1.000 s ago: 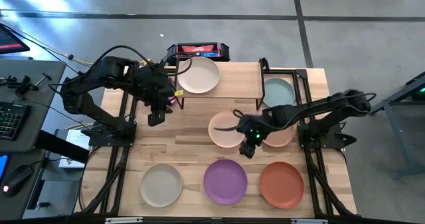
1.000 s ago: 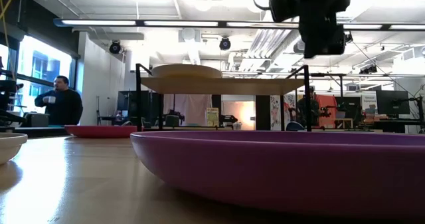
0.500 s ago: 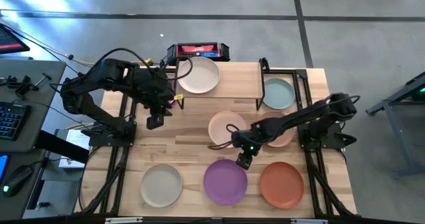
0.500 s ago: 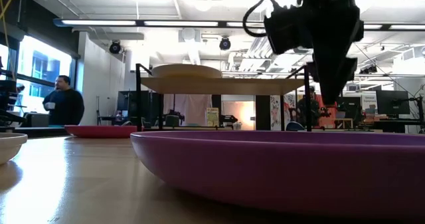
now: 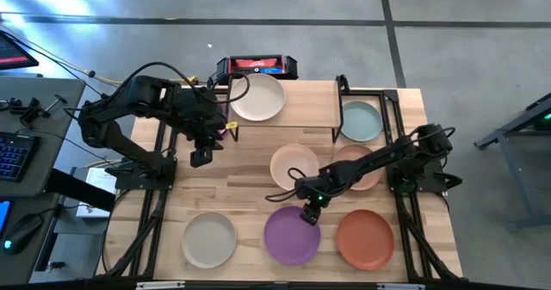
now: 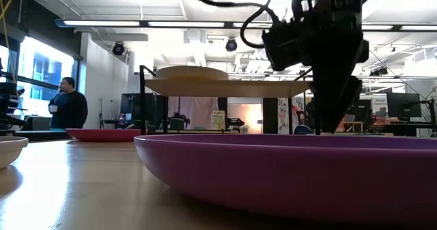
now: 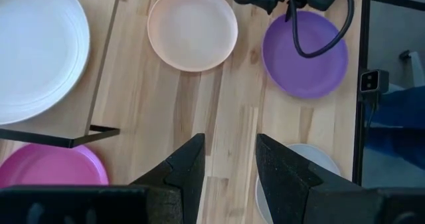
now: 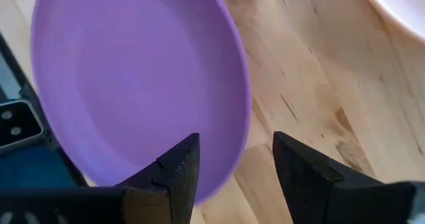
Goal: Place and stack plates onto a shelf
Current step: Stack the purple plate on top of the white plate on the shelf
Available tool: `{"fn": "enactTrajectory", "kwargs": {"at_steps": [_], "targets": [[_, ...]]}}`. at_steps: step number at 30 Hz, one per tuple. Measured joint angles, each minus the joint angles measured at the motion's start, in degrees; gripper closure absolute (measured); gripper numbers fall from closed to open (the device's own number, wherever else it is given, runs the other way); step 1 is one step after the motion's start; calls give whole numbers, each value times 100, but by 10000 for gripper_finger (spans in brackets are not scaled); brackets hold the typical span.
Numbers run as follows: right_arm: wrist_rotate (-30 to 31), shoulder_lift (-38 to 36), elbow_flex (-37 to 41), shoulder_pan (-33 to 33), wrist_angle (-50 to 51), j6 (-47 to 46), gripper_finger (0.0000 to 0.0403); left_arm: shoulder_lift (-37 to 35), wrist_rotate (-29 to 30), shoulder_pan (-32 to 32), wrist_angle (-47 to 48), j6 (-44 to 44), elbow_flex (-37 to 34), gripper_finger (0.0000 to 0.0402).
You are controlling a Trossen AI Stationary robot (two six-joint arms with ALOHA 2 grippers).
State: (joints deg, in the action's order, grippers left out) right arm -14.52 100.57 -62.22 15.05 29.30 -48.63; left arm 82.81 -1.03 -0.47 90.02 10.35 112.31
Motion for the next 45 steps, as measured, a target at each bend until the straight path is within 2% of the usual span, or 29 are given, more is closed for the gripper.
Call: {"fn": "enactTrajectory", "kwargs": {"at_steps": [16,25,34,45], "targets": [[103,409,2,0,-159,-44,236,0,1,0,0,-92,0,280],[75,488,2,0,-251,-274,298,2,-1,0,0,-98,0,280],[-121,488,2,0,-241,-673,396,1,0,0,0,-96,0,280],[-468,477,2,-24,-240,-783,401,0,10,0,0,-149,0,280]]}}
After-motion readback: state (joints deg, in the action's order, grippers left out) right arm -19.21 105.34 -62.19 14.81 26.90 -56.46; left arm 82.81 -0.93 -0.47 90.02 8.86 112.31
